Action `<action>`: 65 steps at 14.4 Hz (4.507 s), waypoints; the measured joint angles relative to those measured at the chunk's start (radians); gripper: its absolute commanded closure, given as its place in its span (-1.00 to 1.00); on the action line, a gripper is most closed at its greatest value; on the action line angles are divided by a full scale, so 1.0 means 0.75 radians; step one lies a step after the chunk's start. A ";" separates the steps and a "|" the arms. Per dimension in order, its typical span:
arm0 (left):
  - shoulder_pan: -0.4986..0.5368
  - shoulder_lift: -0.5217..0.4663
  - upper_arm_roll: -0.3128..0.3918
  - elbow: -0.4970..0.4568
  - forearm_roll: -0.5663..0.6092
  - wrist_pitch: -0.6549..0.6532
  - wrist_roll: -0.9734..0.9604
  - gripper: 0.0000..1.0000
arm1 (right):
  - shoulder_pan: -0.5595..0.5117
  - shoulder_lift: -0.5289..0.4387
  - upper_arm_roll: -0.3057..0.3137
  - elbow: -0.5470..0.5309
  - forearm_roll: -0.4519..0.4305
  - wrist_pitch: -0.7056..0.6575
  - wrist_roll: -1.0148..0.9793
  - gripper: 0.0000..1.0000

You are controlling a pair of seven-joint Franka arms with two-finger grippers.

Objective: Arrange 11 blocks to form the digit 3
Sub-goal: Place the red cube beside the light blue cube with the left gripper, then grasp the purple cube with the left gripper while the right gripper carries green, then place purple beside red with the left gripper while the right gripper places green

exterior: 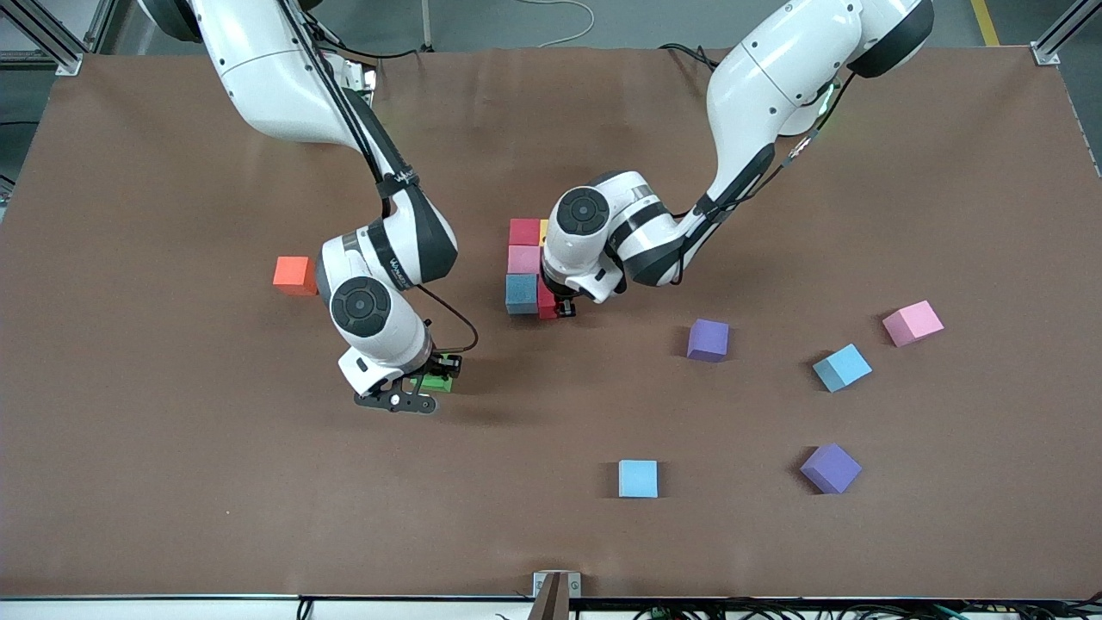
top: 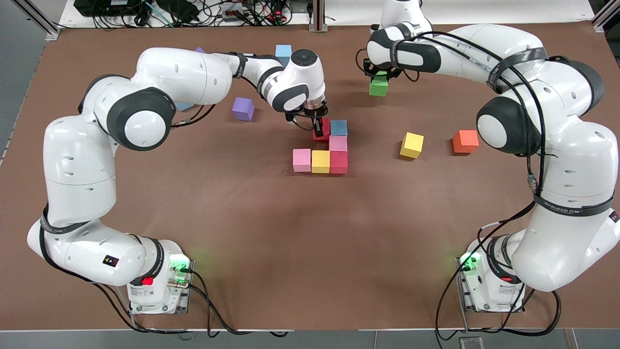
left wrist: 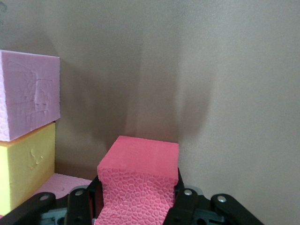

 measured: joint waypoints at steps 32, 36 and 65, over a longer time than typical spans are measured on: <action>0.651 -0.297 -0.112 0.142 -0.065 -0.672 1.569 -0.97 | 0.225 0.156 0.061 0.104 0.051 0.160 -0.134 0.92; 0.655 -0.245 -0.077 -0.007 -0.039 -0.439 1.341 -0.99 | 0.225 0.158 0.062 0.076 0.056 0.146 -0.018 0.92; 0.726 -0.240 -0.081 -0.315 0.031 -0.074 1.018 0.52 | 0.266 0.113 0.066 -0.005 0.057 0.148 0.084 0.90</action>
